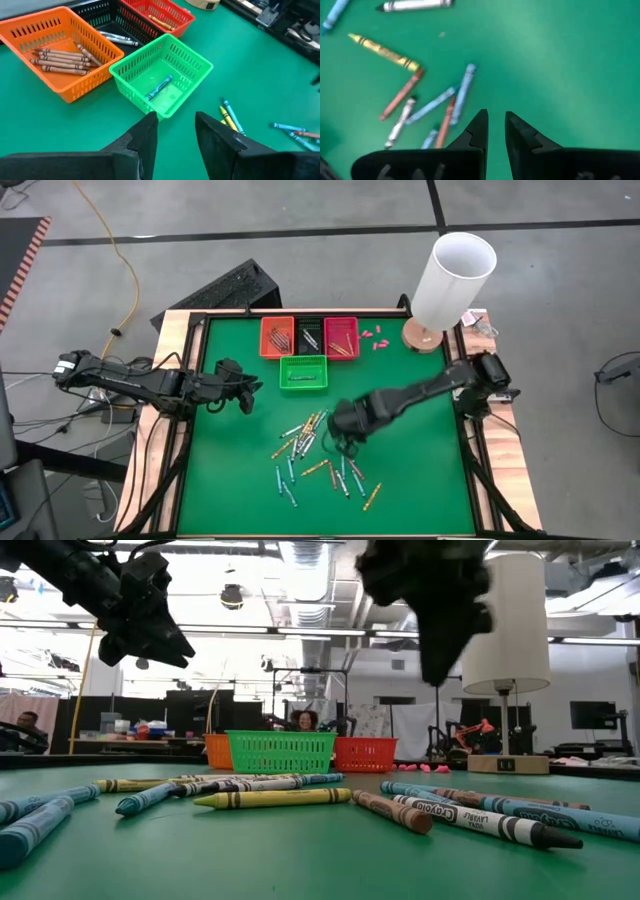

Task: Sort crayons
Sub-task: Put a red crayon in the orange basket

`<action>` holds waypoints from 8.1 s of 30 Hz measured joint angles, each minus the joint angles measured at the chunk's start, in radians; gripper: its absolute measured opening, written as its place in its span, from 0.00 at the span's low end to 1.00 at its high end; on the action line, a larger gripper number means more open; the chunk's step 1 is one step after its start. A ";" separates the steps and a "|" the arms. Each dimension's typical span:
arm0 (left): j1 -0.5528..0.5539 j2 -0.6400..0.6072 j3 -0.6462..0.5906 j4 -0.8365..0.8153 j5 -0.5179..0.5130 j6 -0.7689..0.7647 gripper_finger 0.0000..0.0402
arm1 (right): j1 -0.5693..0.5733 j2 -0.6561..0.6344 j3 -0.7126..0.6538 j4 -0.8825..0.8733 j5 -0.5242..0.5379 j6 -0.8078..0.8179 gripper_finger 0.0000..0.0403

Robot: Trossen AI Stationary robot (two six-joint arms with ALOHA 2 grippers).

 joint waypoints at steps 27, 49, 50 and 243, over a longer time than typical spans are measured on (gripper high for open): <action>-0.006 -0.003 0.000 0.208 0.182 0.129 0.33 | 0.214 0.010 -0.058 0.092 0.144 0.331 0.43; -0.045 0.000 -0.037 0.198 0.108 0.127 0.33 | 0.235 0.010 -0.059 0.075 0.103 0.153 0.41; -0.045 0.000 -0.037 0.200 0.108 0.124 0.33 | 0.229 0.010 -0.059 0.069 0.083 0.126 0.41; -0.043 0.000 -0.036 0.203 0.083 0.057 0.33 | -0.151 -0.175 0.154 -0.134 0.175 -0.296 0.25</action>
